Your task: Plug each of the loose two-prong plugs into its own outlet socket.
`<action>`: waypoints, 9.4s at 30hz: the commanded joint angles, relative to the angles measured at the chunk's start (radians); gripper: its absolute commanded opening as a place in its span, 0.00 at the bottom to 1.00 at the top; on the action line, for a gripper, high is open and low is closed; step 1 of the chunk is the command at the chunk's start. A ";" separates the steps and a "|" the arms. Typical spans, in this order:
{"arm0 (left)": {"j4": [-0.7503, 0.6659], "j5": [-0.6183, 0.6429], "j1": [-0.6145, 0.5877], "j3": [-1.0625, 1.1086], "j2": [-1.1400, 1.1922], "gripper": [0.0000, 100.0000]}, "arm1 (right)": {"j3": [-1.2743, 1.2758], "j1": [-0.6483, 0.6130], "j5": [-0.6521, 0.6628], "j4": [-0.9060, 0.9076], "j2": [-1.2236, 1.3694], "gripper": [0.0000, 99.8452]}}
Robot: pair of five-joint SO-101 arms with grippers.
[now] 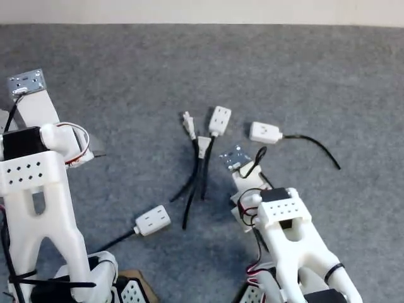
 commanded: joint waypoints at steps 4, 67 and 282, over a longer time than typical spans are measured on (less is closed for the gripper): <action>-0.005 -0.011 -0.013 -0.001 -0.031 0.34 | -0.008 -0.008 -0.006 -0.051 -0.005 0.04; -0.420 0.229 0.300 0.696 -0.915 0.40 | 0.021 -0.602 -0.195 -0.162 -0.529 0.00; -0.460 0.015 -0.410 -0.162 0.430 0.40 | -0.978 -0.624 -0.101 0.479 0.223 0.01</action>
